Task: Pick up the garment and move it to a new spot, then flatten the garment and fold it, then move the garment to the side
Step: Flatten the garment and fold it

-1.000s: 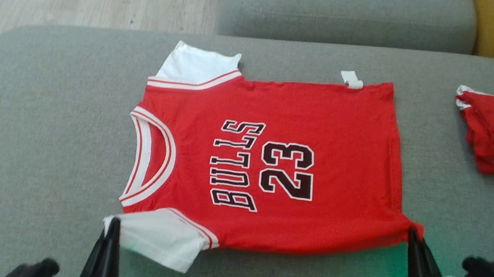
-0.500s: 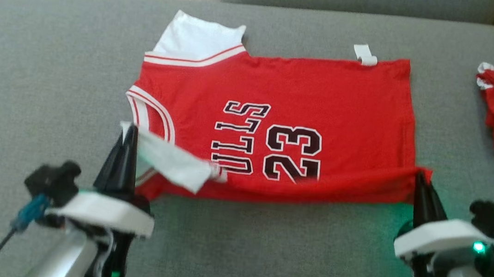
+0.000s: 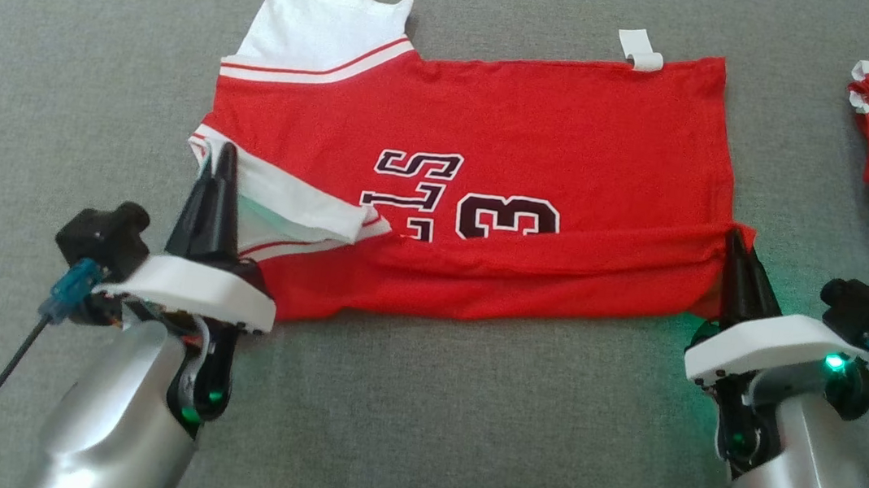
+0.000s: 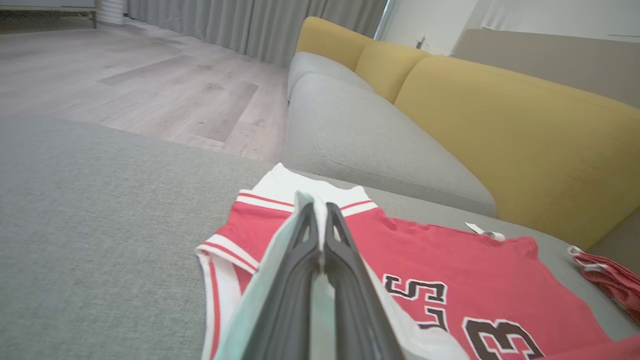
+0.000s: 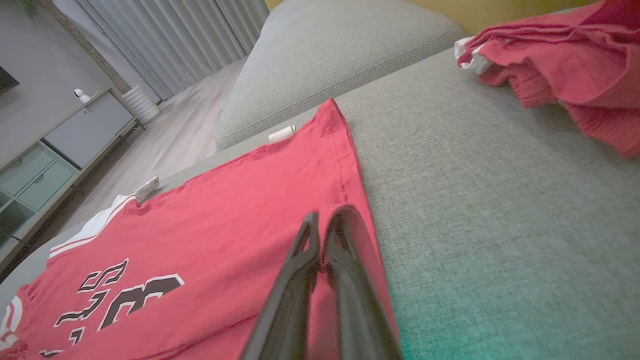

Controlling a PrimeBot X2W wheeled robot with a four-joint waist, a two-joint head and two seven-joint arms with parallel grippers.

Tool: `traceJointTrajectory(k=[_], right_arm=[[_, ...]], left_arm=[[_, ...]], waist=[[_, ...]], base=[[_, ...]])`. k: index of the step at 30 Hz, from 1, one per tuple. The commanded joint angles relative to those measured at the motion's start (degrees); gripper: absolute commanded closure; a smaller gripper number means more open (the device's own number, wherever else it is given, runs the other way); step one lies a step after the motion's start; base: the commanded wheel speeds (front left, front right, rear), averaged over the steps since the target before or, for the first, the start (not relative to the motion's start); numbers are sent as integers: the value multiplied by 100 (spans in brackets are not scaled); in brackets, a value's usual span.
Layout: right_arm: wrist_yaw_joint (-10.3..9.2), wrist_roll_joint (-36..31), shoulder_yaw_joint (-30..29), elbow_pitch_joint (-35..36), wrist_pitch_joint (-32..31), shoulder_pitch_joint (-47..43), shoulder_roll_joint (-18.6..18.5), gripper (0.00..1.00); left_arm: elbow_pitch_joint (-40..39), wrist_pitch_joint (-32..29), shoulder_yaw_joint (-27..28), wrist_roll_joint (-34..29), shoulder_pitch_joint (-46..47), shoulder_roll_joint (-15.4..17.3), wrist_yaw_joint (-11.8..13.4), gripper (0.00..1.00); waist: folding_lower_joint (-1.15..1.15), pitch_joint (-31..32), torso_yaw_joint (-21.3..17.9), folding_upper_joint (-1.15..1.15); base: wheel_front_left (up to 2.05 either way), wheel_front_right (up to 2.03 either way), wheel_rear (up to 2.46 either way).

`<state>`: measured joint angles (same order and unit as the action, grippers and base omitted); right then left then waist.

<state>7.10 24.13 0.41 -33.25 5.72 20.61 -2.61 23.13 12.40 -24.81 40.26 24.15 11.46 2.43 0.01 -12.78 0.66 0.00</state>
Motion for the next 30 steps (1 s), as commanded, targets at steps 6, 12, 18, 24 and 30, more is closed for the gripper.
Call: traceJointTrajectory(k=[6,12,18,24,30], right_arm=[[39,79,257,-195,244,442,-27,0],[39,169,272,-294,546,543,-27,0],[39,-281,90,92,690,305,-27,0],[39,-973,-102,756,340,-407,-27,0],[39,-1062,-199,1452,-205,-1205,-27,0]], left_arm=[[393,193,399,-42,465,-53,-53,0],[519,249,566,-95,439,-183,-188,0],[169,258,691,-145,-90,-132,-294,0],[-235,21,660,-45,-964,65,-204,0],[-529,-624,691,279,-1713,210,34,0]], waist=[[-1,50,-21,0],[-1,222,-17,0],[-1,495,-8,0],[-1,797,37,0],[-1,992,47,0]], base=[[0,0,0],[0,0,0],[0,0,0],[0,0,0],[0,0,0]])
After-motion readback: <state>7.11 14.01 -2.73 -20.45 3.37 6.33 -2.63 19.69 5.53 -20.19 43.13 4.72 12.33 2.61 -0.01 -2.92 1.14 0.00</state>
